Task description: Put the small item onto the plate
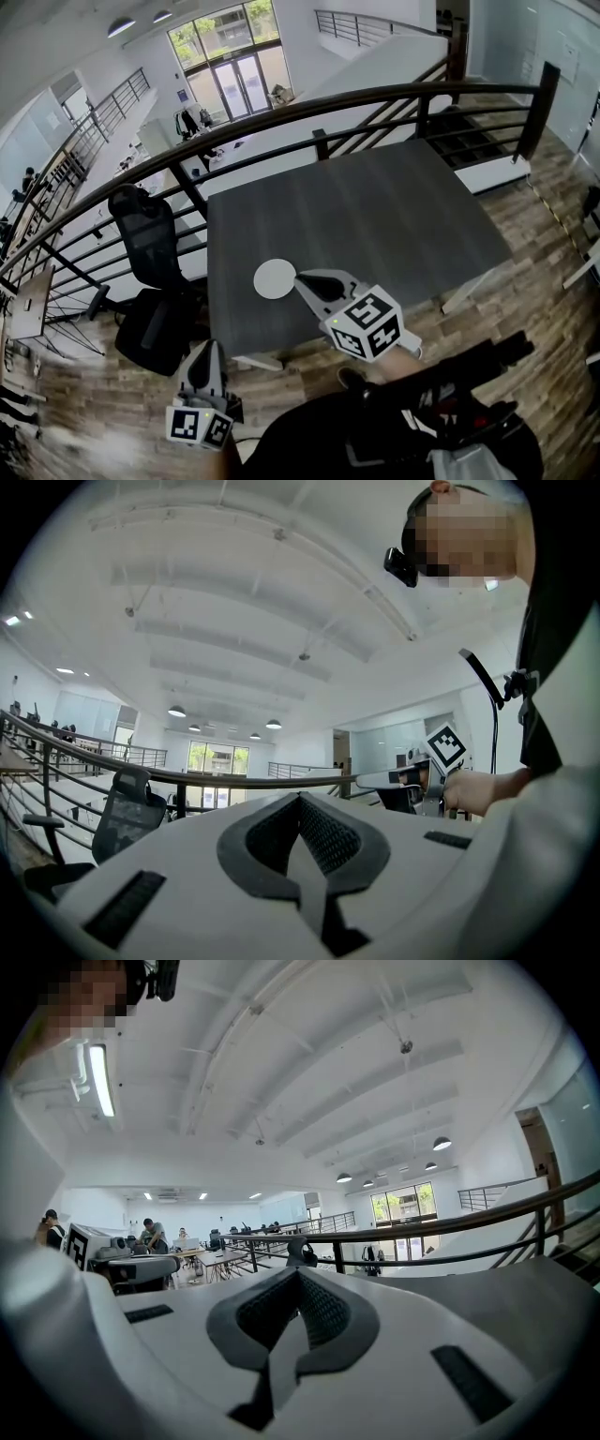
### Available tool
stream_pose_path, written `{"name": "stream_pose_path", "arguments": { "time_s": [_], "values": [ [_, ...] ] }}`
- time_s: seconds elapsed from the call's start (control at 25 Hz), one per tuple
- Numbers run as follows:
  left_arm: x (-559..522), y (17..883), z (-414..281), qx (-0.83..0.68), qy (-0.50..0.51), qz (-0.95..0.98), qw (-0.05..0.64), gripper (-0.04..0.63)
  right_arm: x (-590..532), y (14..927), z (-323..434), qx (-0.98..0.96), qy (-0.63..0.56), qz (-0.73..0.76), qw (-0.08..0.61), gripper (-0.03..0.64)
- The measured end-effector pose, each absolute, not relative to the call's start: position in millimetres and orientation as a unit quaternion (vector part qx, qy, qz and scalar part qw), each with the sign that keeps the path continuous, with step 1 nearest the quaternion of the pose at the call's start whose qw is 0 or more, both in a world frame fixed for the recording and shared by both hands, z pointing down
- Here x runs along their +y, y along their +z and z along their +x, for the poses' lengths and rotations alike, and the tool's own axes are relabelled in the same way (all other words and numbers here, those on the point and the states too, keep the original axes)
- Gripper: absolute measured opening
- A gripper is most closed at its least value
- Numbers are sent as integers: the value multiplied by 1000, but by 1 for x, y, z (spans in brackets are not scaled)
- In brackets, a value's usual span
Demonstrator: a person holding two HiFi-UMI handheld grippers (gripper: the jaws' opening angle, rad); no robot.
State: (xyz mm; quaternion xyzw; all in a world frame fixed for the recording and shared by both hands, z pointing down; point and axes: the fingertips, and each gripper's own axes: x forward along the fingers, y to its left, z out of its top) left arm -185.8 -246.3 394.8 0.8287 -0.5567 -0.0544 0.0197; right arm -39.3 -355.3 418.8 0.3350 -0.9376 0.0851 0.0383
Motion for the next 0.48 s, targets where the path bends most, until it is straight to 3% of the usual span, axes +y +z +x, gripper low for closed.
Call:
{"name": "stream_pose_path", "arguments": {
  "time_s": [0.48],
  "values": [
    [-251, 397, -185, -558, -53, 828, 25, 5, -358, 416, -40, -938, 83, 334, 40, 2]
  ]
}}
